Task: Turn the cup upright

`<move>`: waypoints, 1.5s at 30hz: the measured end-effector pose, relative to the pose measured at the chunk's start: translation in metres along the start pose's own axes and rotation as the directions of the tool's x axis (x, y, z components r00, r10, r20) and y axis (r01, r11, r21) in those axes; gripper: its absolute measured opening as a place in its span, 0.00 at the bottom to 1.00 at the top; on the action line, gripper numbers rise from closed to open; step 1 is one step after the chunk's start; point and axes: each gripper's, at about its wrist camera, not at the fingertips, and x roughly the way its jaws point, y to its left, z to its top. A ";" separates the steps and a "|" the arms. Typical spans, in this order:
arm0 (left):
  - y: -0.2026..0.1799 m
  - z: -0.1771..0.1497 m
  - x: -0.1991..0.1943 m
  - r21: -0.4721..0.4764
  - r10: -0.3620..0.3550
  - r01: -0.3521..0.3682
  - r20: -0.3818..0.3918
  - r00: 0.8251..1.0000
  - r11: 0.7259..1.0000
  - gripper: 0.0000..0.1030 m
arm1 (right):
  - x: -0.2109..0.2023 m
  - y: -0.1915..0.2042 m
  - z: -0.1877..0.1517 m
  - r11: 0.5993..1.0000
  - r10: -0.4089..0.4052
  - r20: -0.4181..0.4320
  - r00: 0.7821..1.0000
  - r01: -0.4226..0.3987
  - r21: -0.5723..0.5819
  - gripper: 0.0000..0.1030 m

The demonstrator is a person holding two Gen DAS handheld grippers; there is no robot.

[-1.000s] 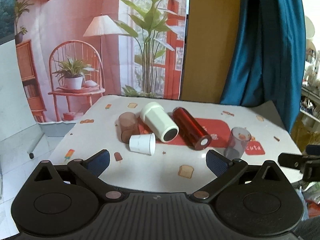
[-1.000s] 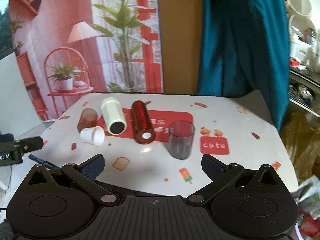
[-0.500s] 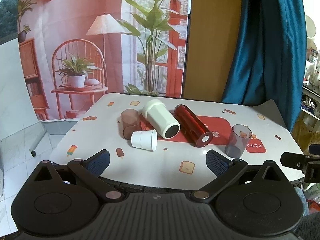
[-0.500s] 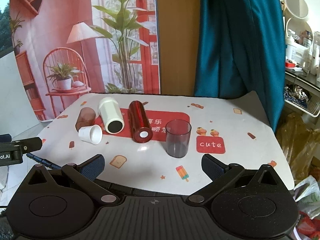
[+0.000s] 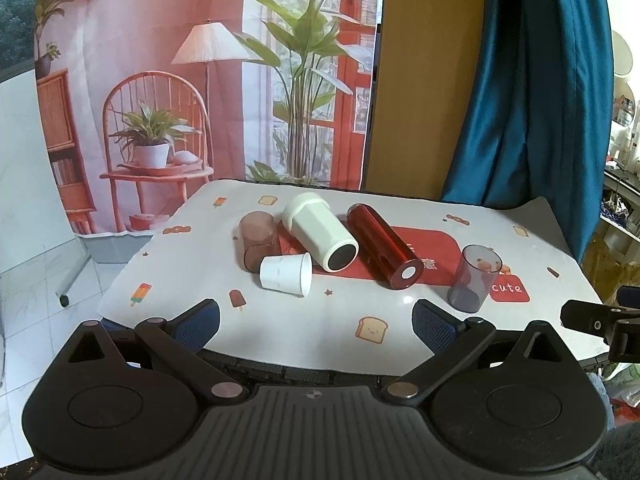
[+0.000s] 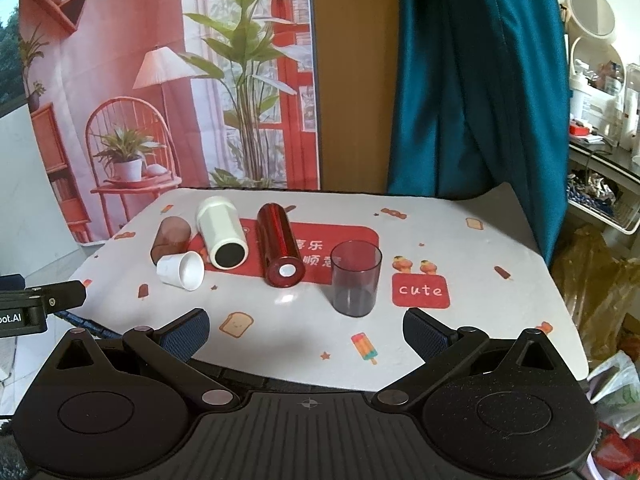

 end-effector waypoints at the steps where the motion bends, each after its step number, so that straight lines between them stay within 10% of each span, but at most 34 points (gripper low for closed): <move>1: 0.000 0.000 0.000 0.000 0.000 0.000 0.000 1.000 1.000 1.00 | 0.000 0.000 0.000 1.000 0.000 0.000 1.000 0.000 0.000 1.00; 45: 0.001 -0.001 0.000 0.000 -0.001 0.001 -0.004 1.000 1.000 1.00 | 0.001 -0.004 -0.001 1.000 -0.004 0.002 1.000 0.004 0.007 1.00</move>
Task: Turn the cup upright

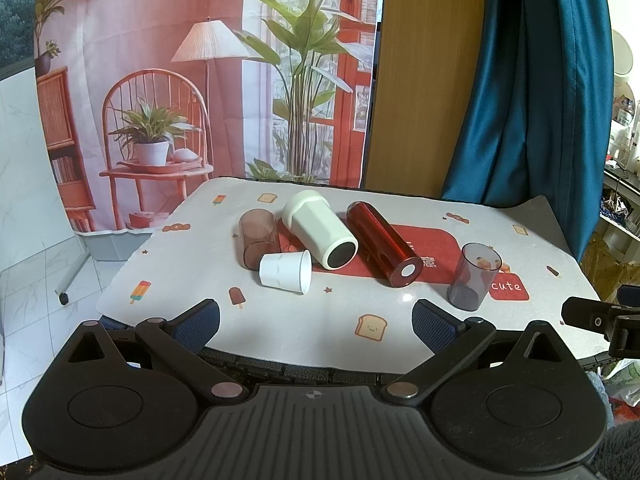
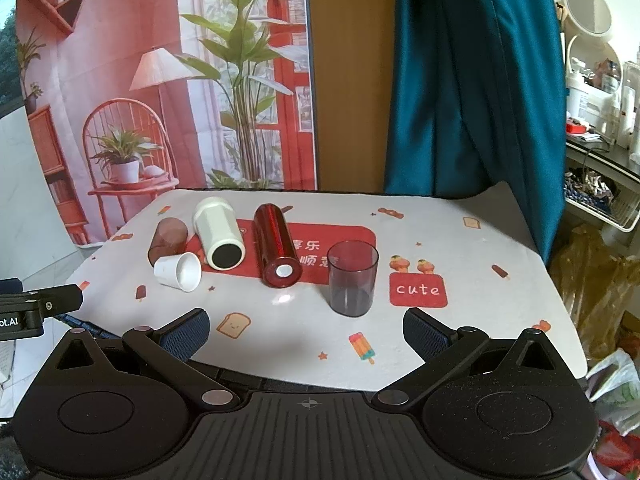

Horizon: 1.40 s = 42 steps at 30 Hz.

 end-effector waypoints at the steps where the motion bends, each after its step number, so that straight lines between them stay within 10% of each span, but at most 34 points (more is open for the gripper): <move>1: 0.000 0.000 0.000 0.000 0.000 0.000 0.000 1.000 1.000 1.00 | 0.000 0.000 0.000 1.000 0.000 -0.001 1.000 0.000 0.001 1.00; 42: 0.002 -0.002 0.000 -0.018 -0.006 0.006 -0.016 1.000 1.000 1.00 | 0.001 -0.001 -0.001 1.000 0.001 -0.003 1.000 -0.001 0.002 1.00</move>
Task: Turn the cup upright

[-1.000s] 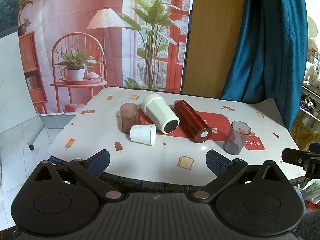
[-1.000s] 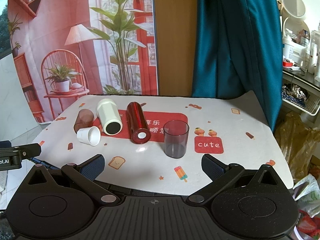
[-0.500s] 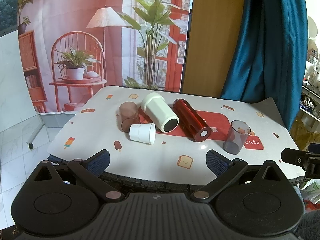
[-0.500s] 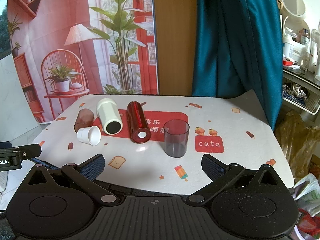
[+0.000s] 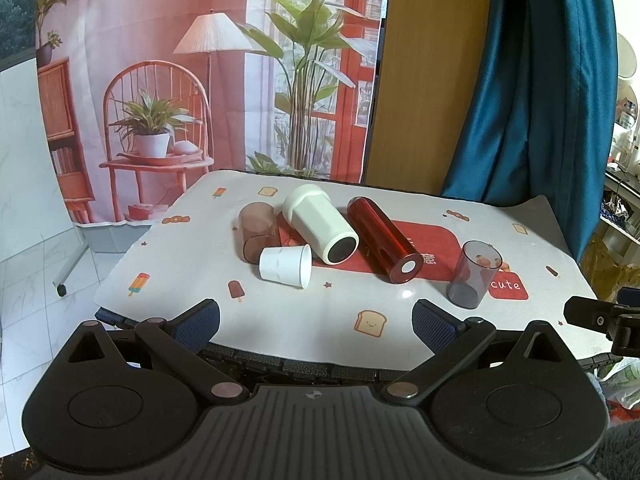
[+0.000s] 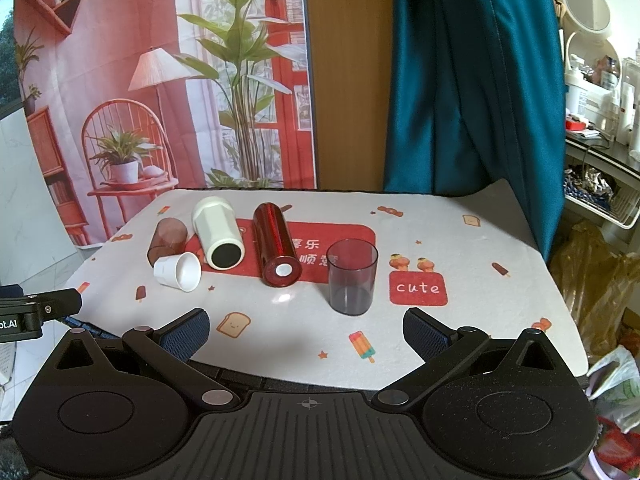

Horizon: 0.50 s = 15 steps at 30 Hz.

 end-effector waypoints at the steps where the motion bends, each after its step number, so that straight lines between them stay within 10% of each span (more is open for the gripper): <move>1: 0.000 0.000 0.000 0.000 0.000 0.000 0.000 1.000 1.000 1.00 | 0.000 0.000 0.000 1.000 0.000 0.000 1.000 0.000 -0.001 1.00; 15: 0.001 0.000 0.001 -0.002 -0.001 0.001 -0.001 1.000 1.000 1.00 | 0.000 -0.001 0.000 1.000 0.000 -0.002 1.000 0.000 0.003 1.00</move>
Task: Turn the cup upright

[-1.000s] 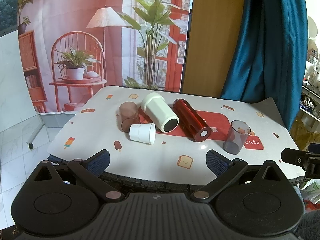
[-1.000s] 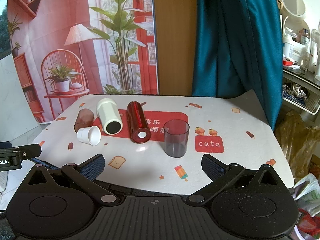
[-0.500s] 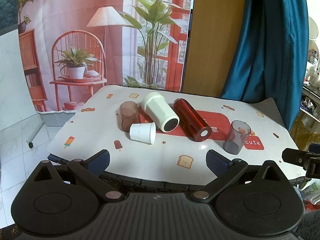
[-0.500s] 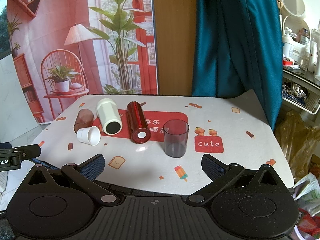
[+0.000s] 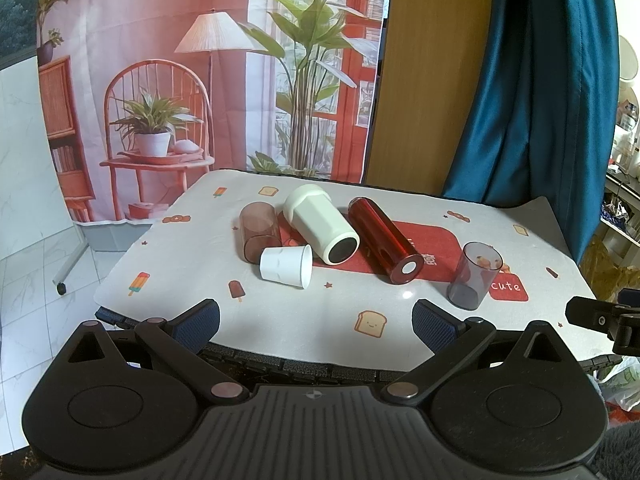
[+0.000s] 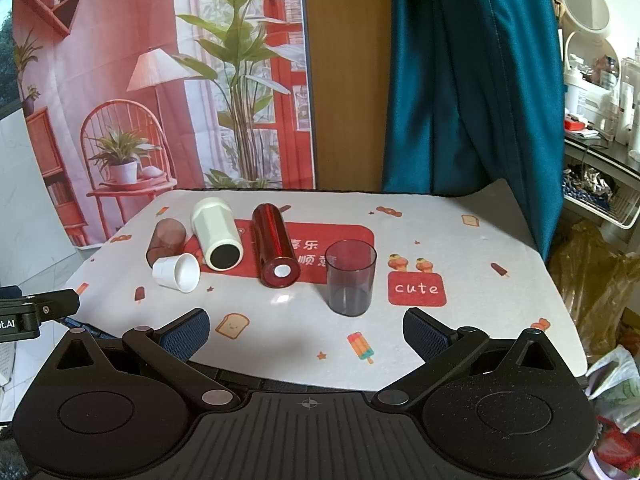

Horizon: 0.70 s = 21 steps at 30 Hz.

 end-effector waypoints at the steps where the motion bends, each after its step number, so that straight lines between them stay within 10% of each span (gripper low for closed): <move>1: 0.000 0.000 0.000 0.000 0.000 0.000 0.000 1.000 1.000 1.00 | 0.000 0.000 0.000 1.000 0.000 0.000 1.000 0.000 0.000 1.00; 21: 0.001 0.001 0.000 -0.011 0.002 -0.003 -0.001 1.000 1.000 1.00 | 0.001 -0.002 0.001 1.000 0.000 -0.001 1.000 0.000 0.003 1.00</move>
